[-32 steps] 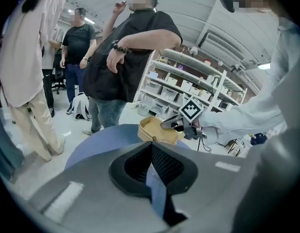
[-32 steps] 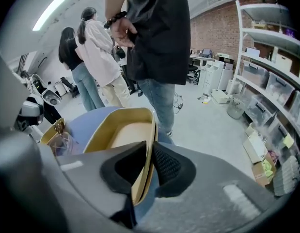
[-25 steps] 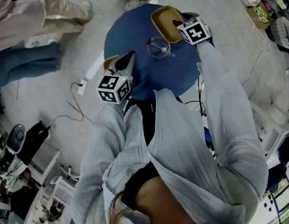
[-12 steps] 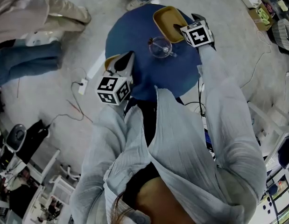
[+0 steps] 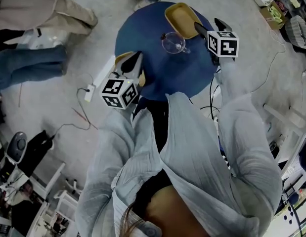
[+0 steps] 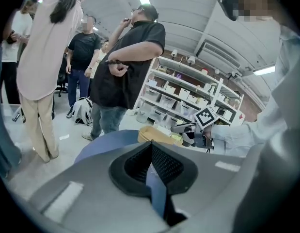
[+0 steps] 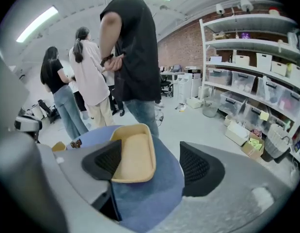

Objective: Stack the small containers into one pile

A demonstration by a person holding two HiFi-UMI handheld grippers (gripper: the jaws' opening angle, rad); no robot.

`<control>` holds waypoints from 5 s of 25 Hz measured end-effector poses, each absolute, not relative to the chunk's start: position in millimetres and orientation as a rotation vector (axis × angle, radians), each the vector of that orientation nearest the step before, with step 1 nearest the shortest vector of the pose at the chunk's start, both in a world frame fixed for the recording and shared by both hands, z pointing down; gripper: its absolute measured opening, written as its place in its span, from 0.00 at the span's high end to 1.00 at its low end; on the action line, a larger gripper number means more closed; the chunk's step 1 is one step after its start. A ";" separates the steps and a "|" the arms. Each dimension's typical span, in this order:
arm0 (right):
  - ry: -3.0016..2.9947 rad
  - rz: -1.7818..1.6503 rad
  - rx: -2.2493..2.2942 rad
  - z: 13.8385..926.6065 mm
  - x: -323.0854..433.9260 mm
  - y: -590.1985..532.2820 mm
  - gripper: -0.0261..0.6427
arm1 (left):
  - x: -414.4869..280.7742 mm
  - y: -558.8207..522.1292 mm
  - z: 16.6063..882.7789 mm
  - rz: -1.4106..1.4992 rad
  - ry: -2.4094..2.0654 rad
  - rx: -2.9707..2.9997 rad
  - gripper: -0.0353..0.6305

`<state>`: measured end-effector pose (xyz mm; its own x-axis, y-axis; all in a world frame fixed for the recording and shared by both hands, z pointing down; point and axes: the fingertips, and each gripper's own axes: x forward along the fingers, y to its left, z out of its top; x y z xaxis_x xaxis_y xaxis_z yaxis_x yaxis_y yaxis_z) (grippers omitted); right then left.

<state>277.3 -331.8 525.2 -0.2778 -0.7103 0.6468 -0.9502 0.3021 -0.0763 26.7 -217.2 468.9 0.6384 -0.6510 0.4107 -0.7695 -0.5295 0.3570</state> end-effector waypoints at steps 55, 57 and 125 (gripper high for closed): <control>-2.167 1.013 1.267 587.0 16.2 -156.1 0.57 | -192.9 -70.7 496.5 0.216 -1.425 2.070 0.93; -2.120 1.001 1.255 596.8 15.6 -153.3 0.59 | -198.8 -65.9 498.2 0.213 -1.443 2.049 0.93; -1.965 0.918 1.729 501.9 304.0 -238.7 0.94 | 32.9 -208.2 486.6 0.336 -0.953 2.398 0.93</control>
<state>304.0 -238.7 501.9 -0.1818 -0.7345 0.6538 -0.9727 0.0370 -0.2290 32.9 -208.2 486.6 0.7200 -0.5606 0.4090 -0.6932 -0.6088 0.3859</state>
